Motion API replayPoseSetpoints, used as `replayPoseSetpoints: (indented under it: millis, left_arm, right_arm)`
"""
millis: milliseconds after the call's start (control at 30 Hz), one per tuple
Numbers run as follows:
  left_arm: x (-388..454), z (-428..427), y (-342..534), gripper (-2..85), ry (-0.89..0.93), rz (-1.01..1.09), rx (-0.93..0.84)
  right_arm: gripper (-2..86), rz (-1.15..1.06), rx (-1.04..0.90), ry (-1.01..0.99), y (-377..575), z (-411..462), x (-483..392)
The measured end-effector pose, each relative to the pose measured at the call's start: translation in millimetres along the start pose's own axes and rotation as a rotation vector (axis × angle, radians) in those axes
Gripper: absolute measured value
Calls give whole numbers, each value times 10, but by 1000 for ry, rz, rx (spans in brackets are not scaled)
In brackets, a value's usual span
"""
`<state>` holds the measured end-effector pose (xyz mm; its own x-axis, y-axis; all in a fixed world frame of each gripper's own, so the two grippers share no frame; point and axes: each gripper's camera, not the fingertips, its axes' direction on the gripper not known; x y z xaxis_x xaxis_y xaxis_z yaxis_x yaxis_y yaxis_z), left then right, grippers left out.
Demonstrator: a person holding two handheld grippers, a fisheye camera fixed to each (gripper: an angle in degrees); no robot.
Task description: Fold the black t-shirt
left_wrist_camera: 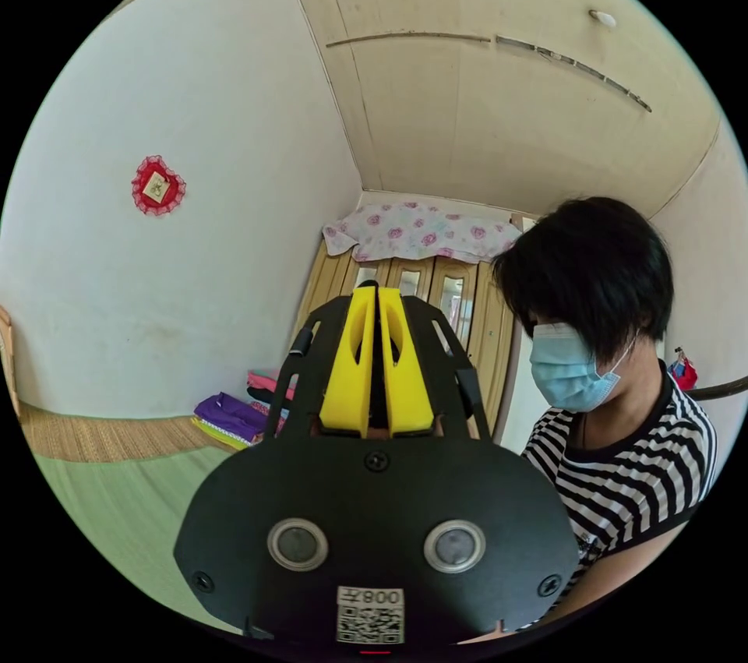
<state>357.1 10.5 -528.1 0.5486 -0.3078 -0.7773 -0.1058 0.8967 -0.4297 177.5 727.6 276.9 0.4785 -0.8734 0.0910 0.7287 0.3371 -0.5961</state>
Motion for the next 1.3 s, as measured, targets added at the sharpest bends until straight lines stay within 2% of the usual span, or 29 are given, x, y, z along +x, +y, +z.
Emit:
replayPoseSetpoints:
  millis: [267,400,633,800,1133,1233,1300]
  left_arm:
    - [143,217,-112,4,24,-9,-17]
    - [166,286,-150,4,18,-14,-25]
    - [161,377,-238,5,16,-19,-39]
    - [104,380,-310,5,-33,-16,-42]
    - [-210,443,-436,5,-68,-27,-34]
    - [-326,474,-471,5,-77,-24,-44]
    - [-404,482,-496,5,-85,-23,-55]
  right_arm:
    - [89,26,-84,-85,132,239,88]
    - [87,32,-76,-139,183,332,116]
    - [33,37,-35,-162,234,496,186]
    - [71,20,-90,-162,276,754,140]
    - [112,-191,-317,125,418,1774,-586]
    - [86,-232,-310,268,430,1982,-665]
    - [47,-224,-302,260,421,2060,-643]
